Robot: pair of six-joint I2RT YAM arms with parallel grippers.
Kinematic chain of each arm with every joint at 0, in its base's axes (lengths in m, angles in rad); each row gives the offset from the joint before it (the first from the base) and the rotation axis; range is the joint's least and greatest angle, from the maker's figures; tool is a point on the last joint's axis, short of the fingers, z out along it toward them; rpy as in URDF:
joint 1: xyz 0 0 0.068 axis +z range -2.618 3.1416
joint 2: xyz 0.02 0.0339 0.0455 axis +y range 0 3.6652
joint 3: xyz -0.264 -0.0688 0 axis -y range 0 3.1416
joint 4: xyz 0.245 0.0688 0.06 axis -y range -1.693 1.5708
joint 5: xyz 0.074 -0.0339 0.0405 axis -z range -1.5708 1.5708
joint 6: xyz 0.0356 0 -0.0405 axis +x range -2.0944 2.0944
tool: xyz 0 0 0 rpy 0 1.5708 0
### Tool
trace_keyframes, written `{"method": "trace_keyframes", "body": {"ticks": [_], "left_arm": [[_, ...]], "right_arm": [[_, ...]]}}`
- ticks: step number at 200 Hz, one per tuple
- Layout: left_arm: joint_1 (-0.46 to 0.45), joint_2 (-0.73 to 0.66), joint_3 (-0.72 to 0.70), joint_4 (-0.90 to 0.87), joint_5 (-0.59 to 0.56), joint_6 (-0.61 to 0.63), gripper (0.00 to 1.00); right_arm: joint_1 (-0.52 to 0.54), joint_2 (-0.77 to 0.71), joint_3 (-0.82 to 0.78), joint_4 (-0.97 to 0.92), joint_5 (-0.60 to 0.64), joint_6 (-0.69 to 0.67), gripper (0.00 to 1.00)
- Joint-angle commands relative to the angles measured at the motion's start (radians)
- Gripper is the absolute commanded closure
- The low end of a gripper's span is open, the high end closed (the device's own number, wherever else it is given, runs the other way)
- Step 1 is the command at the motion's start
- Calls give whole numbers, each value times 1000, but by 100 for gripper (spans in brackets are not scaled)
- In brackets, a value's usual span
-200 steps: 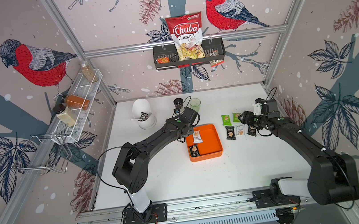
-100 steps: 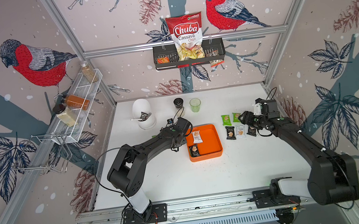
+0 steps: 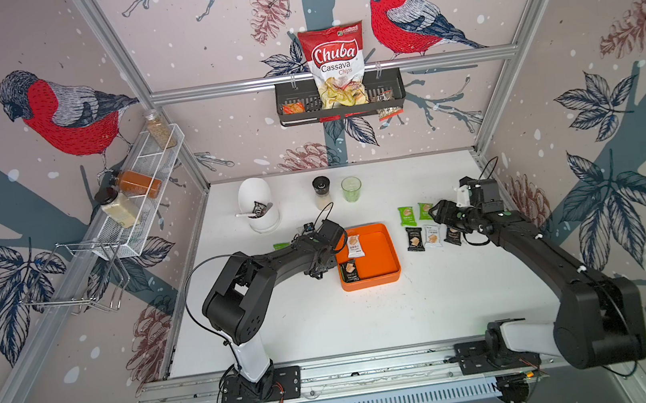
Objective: Take the cookies out of the storage box
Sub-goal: Place the cookie at the center of the board, then pick up the cookie from the storage box.
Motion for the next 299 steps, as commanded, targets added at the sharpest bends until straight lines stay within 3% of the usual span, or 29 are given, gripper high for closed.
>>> {"method": "trace_keyframes", "body": {"ticks": [1, 48, 70, 195, 299], "left_arm": [[1, 7, -1, 14, 11, 3, 58], [1, -7, 17, -8, -1, 0, 37], [1, -23, 41, -27, -12, 0, 33], [-19, -55, 297, -115, 15, 0, 32], [-147, 206, 591, -239, 46, 5, 32]], "right_arm": [[1, -3, 3, 9, 12, -5, 34], [1, -4, 3, 9, 13, -5, 34], [1, -3, 2, 10, 13, -5, 34], [-1, -3, 1, 12, 13, -5, 34], [-1, -12, -5, 16, 13, -5, 34]]}}
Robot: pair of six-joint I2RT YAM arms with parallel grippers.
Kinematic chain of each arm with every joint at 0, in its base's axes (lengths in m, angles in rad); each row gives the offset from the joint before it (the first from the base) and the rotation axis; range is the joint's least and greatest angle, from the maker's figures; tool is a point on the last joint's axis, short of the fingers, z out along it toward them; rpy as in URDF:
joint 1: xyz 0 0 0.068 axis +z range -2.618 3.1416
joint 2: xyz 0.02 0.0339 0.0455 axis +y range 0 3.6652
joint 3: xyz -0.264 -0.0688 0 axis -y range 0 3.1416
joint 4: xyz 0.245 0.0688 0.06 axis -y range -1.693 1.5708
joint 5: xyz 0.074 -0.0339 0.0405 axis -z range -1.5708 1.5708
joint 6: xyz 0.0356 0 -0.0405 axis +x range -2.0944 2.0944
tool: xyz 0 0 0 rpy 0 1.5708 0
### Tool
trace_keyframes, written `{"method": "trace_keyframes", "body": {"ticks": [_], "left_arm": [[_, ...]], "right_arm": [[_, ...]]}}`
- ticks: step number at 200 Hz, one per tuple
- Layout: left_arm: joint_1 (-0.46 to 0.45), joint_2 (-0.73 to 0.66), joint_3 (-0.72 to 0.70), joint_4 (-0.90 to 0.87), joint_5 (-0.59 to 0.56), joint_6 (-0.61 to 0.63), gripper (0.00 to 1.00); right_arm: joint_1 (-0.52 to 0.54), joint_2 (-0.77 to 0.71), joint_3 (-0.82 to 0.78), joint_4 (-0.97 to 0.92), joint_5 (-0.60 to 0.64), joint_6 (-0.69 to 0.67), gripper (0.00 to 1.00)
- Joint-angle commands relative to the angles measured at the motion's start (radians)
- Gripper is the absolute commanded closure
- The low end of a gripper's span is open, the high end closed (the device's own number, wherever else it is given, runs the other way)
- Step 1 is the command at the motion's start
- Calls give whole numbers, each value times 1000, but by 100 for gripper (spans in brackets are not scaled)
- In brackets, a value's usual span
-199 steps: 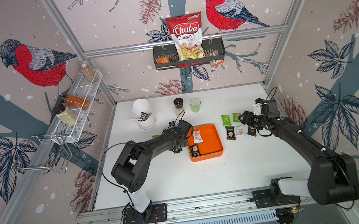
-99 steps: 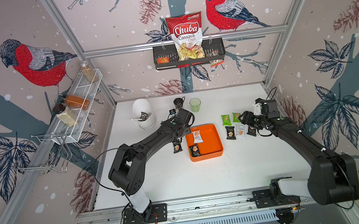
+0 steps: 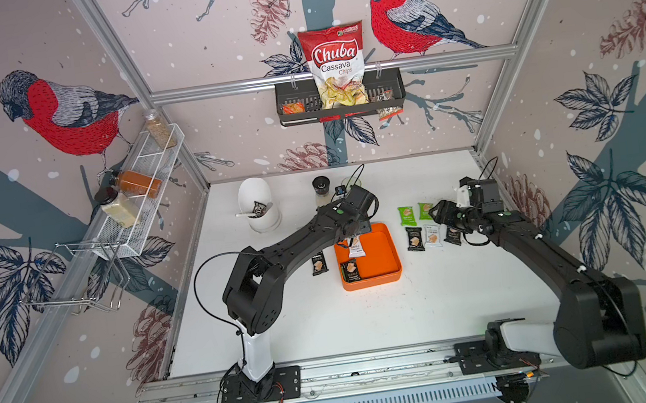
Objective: Take the cookies out of the storage box
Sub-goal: Pick up the cookie from the storage box.
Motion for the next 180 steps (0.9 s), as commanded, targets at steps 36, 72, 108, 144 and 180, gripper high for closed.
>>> {"method": "trace_keyframes", "body": {"ticks": [36, 72, 108, 144, 180], "left_arm": [[-23, 134, 100, -155, -25, -10, 32], [-22, 184, 124, -175, -19, -2, 32], [-17, 220, 125, -181, -14, 13, 32], [-1, 227, 94, -152, 13, 19, 32], [13, 227, 63, -117, 36, 26, 33]], "right_arm": [[0, -11, -5, 18, 11, -5, 34], [-2, -8, -3, 18, 10, -7, 34], [-3, -6, -1, 17, 11, -6, 34], [-5, -5, -2, 15, 16, -10, 34], [-6, -4, -1, 15, 17, -10, 34]]}}
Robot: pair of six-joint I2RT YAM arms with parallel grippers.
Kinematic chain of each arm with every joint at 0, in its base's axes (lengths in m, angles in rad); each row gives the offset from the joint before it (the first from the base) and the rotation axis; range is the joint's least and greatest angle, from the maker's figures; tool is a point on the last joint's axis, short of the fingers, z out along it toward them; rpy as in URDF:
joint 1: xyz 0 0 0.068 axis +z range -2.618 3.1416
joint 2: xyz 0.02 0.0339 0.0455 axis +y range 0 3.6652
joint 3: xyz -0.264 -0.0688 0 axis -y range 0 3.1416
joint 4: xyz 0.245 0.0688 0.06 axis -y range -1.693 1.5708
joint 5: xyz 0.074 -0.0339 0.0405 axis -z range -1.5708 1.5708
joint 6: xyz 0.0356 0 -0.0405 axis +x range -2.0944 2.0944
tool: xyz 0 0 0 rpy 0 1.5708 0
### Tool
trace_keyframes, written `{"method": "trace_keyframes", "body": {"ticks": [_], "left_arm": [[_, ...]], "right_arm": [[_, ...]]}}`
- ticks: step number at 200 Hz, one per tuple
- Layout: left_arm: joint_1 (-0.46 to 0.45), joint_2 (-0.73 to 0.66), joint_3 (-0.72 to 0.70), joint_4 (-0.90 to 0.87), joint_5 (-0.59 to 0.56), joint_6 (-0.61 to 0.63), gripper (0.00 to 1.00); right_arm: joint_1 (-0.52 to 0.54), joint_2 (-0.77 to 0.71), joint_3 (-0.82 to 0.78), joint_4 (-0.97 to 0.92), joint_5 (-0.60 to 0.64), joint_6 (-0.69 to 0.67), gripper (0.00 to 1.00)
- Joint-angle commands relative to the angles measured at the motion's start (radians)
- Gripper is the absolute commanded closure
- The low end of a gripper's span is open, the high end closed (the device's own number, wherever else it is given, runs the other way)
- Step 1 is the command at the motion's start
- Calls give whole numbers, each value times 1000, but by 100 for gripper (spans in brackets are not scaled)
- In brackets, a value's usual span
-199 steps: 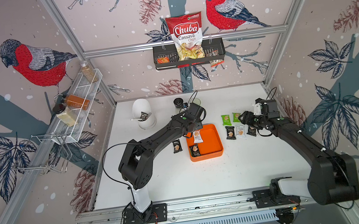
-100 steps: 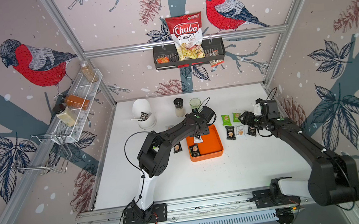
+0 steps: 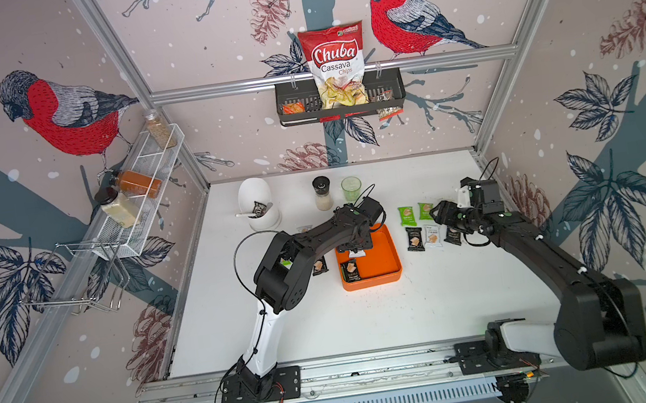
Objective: Take the cookies out of the storage box
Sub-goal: Pick up the cookie from the storage box.
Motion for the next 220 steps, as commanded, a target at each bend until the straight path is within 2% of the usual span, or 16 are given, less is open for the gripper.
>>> {"method": "trace_keyframes", "body": {"ticks": [1, 59, 94, 123, 152, 220], "left_arm": [[7, 0, -17, 22, 19, 11, 33], [10, 8, -26, 56, 40, 15, 36], [9, 8, -35, 64, 43, 14, 50], [9, -1, -40, 68, 40, 14, 55], [8, -10, -40, 70, 40, 14, 59], [7, -44, -33, 79, 58, 3, 59]], "right_arm": [[-2, 0, 4, 16, 9, -10, 34], [-6, 3, 11, 9, 11, -11, 34], [-8, 4, 11, 9, 12, -11, 34], [-8, 4, 11, 9, 11, -11, 34], [-8, 3, 11, 9, 11, -11, 34], [-8, 4, 8, 12, 5, -10, 34]]}}
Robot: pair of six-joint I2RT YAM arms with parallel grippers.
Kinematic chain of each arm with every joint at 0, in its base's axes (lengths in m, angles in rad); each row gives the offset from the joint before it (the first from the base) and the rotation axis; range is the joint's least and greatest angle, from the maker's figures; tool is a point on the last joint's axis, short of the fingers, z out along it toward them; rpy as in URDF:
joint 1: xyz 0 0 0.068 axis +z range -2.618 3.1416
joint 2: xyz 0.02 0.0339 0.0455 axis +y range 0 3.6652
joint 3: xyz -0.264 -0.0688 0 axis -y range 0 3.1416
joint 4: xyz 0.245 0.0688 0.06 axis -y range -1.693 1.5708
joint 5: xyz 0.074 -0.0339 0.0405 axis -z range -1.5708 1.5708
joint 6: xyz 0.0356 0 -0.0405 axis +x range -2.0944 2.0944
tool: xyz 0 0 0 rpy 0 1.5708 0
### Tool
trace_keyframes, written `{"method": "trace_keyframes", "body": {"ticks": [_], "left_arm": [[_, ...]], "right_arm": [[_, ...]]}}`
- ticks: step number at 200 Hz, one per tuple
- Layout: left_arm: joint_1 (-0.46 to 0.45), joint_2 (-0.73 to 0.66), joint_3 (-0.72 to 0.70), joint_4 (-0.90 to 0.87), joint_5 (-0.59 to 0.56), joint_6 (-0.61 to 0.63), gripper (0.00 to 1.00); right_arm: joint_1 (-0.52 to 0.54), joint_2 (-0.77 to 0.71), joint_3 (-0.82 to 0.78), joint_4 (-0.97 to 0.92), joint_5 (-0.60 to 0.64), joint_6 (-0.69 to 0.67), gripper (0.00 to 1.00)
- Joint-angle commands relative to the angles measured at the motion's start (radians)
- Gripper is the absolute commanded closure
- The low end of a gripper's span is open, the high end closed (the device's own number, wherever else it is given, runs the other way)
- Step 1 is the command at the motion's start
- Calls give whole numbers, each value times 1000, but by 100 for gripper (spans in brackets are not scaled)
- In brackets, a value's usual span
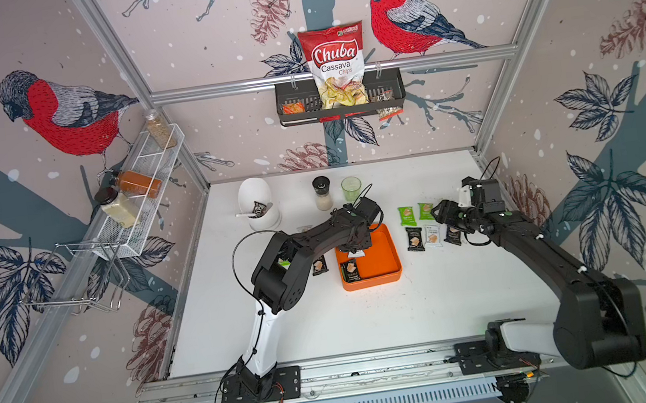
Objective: Take the cookies out of the storage box
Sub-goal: Pick up the cookie from the storage box.
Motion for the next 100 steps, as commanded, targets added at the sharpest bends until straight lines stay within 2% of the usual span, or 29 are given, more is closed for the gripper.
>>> {"method": "trace_keyframes", "body": {"ticks": [1, 100], "left_arm": [[-2, -22, 5, 5, 10, -5, 59], [-37, -94, -13, -1, 33, -40, 58]], "right_arm": [[-1, 0, 3, 13, -1, -9, 34], [22, 15, -7, 30, -32, 5, 34]]}}
